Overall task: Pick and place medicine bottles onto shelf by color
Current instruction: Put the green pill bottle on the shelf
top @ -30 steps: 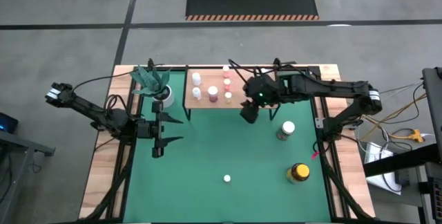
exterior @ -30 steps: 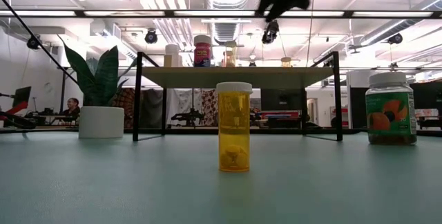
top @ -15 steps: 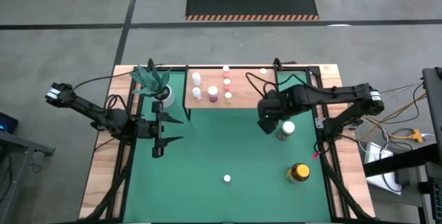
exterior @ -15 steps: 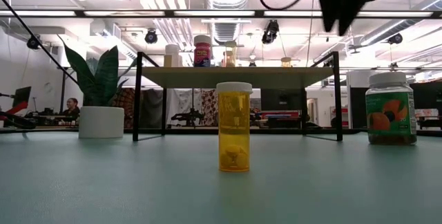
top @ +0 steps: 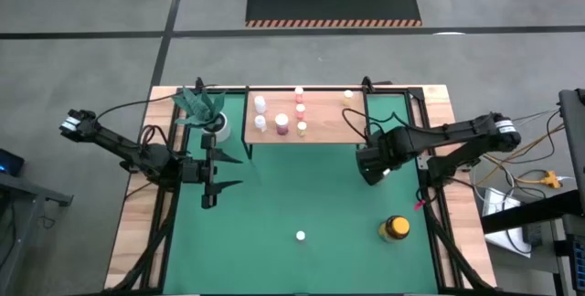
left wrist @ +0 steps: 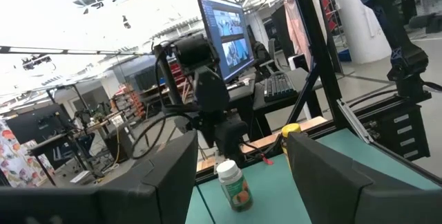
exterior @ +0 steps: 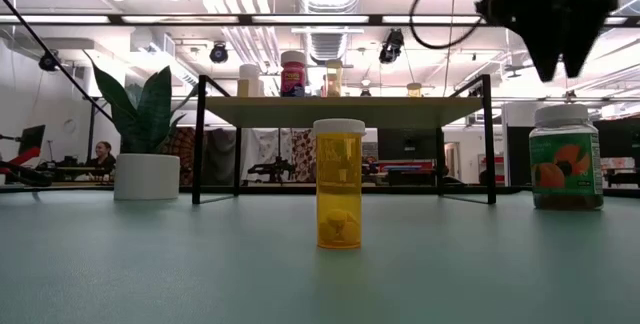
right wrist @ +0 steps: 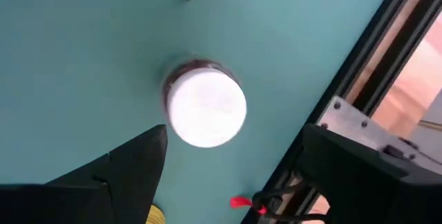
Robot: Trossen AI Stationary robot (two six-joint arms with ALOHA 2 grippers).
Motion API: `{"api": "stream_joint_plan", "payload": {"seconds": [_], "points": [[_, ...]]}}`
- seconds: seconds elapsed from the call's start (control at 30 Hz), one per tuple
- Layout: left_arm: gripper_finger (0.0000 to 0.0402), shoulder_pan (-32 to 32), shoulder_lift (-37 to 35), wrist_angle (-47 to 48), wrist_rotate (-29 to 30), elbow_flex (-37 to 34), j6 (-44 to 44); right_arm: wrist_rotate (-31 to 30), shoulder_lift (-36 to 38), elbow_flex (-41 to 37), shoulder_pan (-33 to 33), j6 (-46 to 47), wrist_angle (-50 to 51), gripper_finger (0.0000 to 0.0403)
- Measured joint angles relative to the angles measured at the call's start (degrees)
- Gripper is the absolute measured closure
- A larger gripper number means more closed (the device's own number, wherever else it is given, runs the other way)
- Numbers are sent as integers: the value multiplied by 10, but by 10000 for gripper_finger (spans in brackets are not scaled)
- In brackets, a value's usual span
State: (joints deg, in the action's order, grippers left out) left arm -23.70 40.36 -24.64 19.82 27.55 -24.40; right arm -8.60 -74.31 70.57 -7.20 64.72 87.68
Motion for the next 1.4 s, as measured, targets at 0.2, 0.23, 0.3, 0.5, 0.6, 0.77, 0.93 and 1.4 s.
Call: {"api": "stream_joint_plan", "payload": {"seconds": [0.2,0.23,0.3,0.5,0.6,0.77,0.93,1.4], "points": [[195,0,0,0,0,0,0,11,47,-65,-4,29,-66,69],[195,0,0,0,0,0,0,12,53,-75,-4,30,-81,69],[195,0,0,-1,0,0,0,11,64,-96,-4,37,-106,69],[195,0,0,-2,0,0,0,14,72,-148,-4,49,-149,73],[195,0,0,-2,0,0,0,15,71,-164,-4,48,-176,77],[195,0,0,-2,0,0,0,16,71,-174,-4,48,-190,99],[195,0,0,-2,0,0,0,15,71,-174,-4,52,-192,139],[195,0,0,-1,0,0,0,38,74,-173,-4,27,-194,174]]}}
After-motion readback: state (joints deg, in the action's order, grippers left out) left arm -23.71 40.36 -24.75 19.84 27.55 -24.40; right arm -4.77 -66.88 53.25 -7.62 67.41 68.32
